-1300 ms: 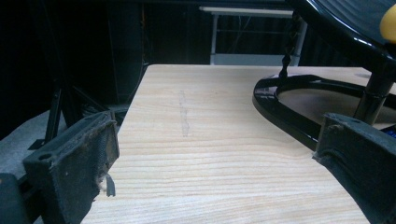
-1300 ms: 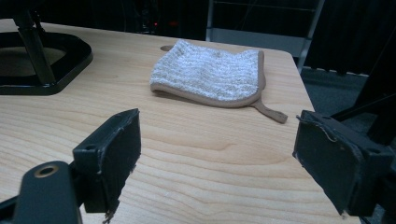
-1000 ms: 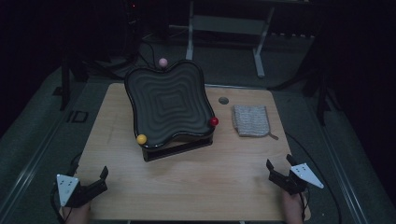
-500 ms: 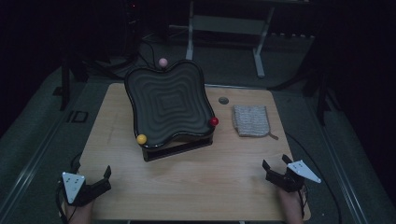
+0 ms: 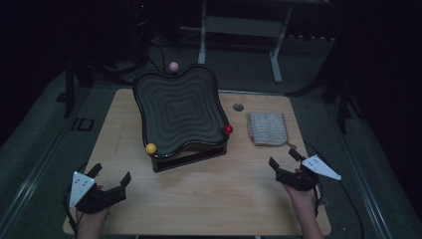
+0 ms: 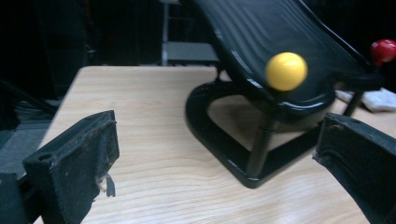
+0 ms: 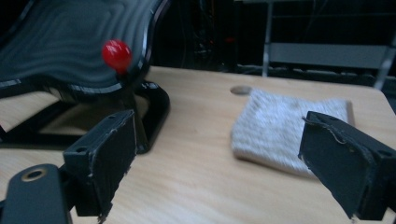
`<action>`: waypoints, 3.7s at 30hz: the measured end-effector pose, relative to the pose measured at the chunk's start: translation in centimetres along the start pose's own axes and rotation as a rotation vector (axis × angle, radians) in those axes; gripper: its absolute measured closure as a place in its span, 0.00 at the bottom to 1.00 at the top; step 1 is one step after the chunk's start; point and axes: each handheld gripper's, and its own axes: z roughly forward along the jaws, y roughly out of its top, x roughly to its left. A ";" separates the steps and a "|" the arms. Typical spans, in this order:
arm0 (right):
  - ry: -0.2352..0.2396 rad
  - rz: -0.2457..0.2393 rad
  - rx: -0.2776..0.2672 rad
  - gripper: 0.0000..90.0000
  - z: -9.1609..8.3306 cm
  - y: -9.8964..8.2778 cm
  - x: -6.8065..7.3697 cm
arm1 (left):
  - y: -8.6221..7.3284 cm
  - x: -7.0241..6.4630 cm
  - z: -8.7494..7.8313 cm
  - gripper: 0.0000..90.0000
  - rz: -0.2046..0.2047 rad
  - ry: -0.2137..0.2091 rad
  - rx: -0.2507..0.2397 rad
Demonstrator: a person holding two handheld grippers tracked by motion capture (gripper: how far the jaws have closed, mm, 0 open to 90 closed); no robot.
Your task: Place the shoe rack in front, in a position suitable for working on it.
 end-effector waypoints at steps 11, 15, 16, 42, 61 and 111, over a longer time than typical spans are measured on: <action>0.093 -0.111 -0.022 0.16 3.0 3.8 3.0 | 4.2 -2.4 2.9 0.00 0.068 -0.105 -0.003; 0.112 -0.141 -0.035 0.21 4.6 4.6 4.1 | 4.9 -3.2 4.0 0.00 0.123 -0.121 0.007; 0.110 -0.145 -0.042 0.22 5.0 4.7 4.3 | 5.2 -3.7 4.8 0.00 0.150 -0.137 0.016; 0.195 -0.196 0.130 0.59 15.1 4.5 7.7 | 4.1 -3.0 9.3 0.56 0.217 -0.173 0.136; 0.158 -0.202 0.148 0.67 14.1 4.0 7.3 | 3.2 -5.1 8.8 0.64 0.235 -0.204 0.116; 0.187 -0.194 0.141 0.67 6.9 2.5 4.0 | 1.3 -12.1 4.7 0.64 0.261 -0.387 0.107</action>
